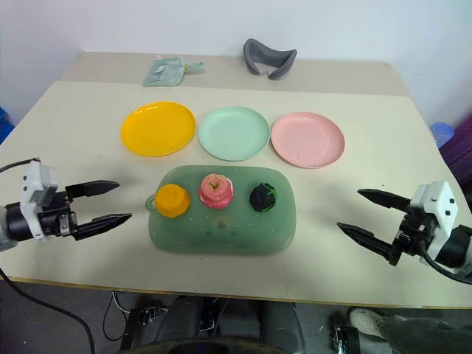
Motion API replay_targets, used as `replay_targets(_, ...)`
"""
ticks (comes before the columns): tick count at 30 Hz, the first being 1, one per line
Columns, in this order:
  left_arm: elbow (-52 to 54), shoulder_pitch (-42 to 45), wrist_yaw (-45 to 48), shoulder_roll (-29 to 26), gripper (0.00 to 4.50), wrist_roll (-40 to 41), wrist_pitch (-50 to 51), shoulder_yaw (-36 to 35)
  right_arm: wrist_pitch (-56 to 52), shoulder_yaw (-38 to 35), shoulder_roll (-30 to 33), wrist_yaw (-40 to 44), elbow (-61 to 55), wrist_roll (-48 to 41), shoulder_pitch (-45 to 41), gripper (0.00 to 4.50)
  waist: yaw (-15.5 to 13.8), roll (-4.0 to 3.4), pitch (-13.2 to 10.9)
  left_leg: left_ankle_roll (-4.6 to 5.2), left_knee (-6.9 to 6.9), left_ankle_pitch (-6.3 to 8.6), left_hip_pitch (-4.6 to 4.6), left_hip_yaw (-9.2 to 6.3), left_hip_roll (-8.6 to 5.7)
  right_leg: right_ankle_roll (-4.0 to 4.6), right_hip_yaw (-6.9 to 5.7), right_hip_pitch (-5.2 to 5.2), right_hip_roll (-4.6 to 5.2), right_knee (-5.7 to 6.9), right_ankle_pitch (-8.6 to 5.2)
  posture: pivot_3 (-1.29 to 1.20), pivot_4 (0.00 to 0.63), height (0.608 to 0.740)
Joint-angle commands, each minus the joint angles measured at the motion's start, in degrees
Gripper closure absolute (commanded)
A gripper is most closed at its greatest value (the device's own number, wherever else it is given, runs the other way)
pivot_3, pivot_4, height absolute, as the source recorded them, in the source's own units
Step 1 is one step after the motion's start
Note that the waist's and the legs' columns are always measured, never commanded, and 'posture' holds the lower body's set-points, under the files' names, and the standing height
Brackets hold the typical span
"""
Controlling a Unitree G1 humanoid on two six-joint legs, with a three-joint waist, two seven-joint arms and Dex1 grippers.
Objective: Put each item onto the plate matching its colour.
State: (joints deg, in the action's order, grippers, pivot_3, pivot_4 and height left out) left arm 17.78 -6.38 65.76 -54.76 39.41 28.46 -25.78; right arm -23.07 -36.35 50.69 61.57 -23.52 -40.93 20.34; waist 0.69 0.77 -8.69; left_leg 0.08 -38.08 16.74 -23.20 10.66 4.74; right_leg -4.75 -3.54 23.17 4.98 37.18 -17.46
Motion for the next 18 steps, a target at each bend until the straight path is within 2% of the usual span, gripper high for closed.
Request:
replay_targets(1, 0.0, 0.9, 1.2, -1.4, 0.00, 0.0, -0.3, -1.0, -1.5, -1.9, 0.2, -1.0, -3.1, -1.6, -0.4, 0.07, 0.0, -0.01, 0.0, 0.00, 0.00, 0.00, 0.00, 0.00, 0.00, 0.00, 0.00, 0.00, 0.00, 0.00, 0.00, 0.00, 0.150, 0.740)
replay_targets(11, -1.2, 6.7, 0.0, -0.6, 0.00, -1.2, -1.0, 2.0, -4.5, 0.7, -0.9, -4.1, -6.6, -3.8, -4.1, 0.07, 0.0, -0.01, 0.0, 0.00, -0.02, -0.01, 0.00, 0.01, -0.03, -0.02, 0.00, -0.01, -0.03, 0.03, 0.01, 0.00, 0.150, 0.740)
replay_targets(18, -1.4, 7.3, -0.8, 0.5, 0.00, -4.5, -4.1, 4.0, -3.9, 4.0, -1.4, -5.0, -7.8, -4.1, -7.6, 0.07, 0.0, -0.01, 0.0, -0.01, -0.05, -0.01, 0.00, 0.02, -0.11, -0.02, 0.00, -0.01, -0.07, 0.05, 0.02, 0.00, 0.150, 0.740)
